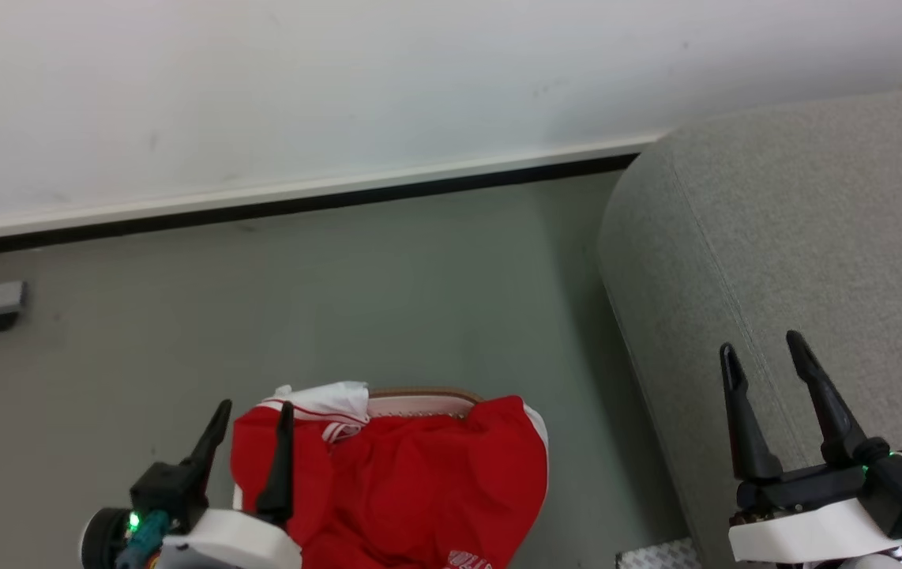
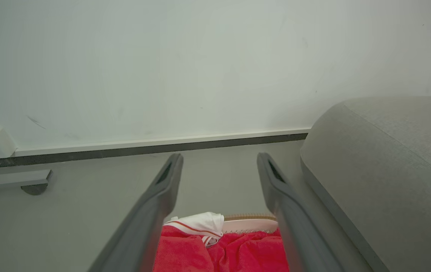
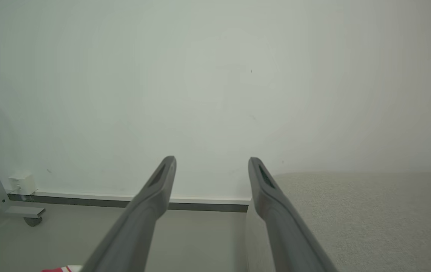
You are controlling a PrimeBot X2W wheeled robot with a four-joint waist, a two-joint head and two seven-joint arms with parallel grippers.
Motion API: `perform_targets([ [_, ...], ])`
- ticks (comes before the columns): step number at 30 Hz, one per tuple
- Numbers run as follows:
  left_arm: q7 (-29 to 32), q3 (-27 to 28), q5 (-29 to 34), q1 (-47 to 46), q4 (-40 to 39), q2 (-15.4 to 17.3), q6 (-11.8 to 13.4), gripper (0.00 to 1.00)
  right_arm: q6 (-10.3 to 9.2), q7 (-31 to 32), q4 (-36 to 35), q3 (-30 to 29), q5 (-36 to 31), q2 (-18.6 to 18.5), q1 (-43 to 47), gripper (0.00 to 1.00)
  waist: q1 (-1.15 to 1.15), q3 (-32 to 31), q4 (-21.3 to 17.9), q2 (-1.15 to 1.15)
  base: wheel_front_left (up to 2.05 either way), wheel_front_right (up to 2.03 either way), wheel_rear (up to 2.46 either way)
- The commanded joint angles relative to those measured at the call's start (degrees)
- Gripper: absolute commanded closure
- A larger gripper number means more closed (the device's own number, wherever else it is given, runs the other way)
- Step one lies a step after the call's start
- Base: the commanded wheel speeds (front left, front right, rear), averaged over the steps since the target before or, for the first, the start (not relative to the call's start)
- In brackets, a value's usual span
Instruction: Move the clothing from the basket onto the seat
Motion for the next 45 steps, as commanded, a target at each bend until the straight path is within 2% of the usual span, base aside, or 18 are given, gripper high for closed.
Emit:
perform_targets([
  [1,0.8,-0.1,-0.9,-2.2,1.4,0.7,-0.2,0.00,-0.11,0.0,-0.4,-0.5,0.7,0.0,-1.4,0.00,0.00,4.3,-3.8,0.00,0.00,0.00,0.00],
  [13,9.0,-3.0,1.9,-16.6,18.4,6.0,-2.3,0.00,-0.11,0.0,-3.6,-1.9,5.7,0.2,-6.2,0.00,0.00,17.7,-9.2,0.00,0.00,0.00,0.00],
  [22,16.0,-4.4,4.4,-24.6,33.7,9.5,-0.8,0.00,-0.11,0.0,-4.2,-1.6,9.3,0.1,-8.7,0.00,0.00,24.5,-12.4,0.00,0.00,0.00,0.00],
  [30,21.8,-5.7,7.0,-29.2,43.8,12.5,2.6,0.00,-0.11,0.0,-4.6,-1.3,12.4,0.1,-9.6,0.00,0.00,29.9,-14.5,0.00,0.00,0.00,0.00],
  [37,26.8,-8.5,9.2,-33.1,49.3,14.0,2.8,0.00,-0.11,0.0,-4.8,-0.7,14.0,0.1,-10.6,0.00,0.00,33.7,-15.2,0.00,0.00,0.00,0.00],
  [38,27.2,-8.8,9.3,-33.7,49.9,14.2,2.8,0.07,-0.11,0.0,-4.7,-0.6,14.1,0.1,-10.8,0.00,0.00,33.9,-15.3,0.00,0.00,0.00,0.00],
  [39,27.4,-9.0,9.4,-34.2,50.4,14.3,2.5,0.54,-0.11,0.0,-4.7,-0.5,14.2,0.1,-10.9,0.00,0.00,34.1,-15.3,0.00,0.00,0.00,0.00],
  [40,27.3,-9.2,9.4,-34.7,50.9,14.2,2.3,0.84,-0.11,0.0,-4.6,-0.4,14.3,0.1,-10.9,0.00,0.00,34.2,-15.3,0.00,0.00,0.00,0.00],
  [41,26.9,-9.4,9.3,-35.1,51.3,14.0,2.1,1.00,-0.11,0.0,-4.5,-0.4,14.4,0.1,-11.0,0.00,0.00,34.2,-15.2,0.00,0.00,0.00,0.00],
  [45,24.9,-9.4,8.4,-35.7,52.6,14.1,1.6,1.00,-0.11,0.0,-4.0,-0.5,14.1,0.1,-10.9,0.00,0.00,33.5,-14.8,0.00,0.00,0.00,0.00],
])
